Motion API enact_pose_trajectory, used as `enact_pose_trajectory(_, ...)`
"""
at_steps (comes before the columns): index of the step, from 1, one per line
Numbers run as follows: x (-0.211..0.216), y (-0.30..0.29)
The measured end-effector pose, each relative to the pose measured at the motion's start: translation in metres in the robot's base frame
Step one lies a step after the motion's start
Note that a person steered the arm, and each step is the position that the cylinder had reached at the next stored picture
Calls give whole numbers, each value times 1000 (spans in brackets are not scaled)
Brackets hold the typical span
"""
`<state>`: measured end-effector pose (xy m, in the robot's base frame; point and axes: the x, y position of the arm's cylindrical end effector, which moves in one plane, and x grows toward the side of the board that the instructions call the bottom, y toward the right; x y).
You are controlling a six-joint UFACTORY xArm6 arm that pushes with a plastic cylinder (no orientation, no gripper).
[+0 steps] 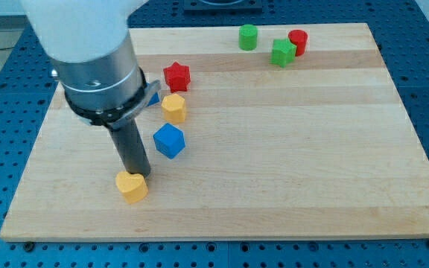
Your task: Push blue cube towards yellow hexagon
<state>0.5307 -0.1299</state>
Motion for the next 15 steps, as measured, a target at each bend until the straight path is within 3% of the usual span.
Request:
enact_pose_trajectory(2, -39, 13)
enact_pose_trajectory(7, -12, 50)
enact_pose_trajectory(15, -40, 26)
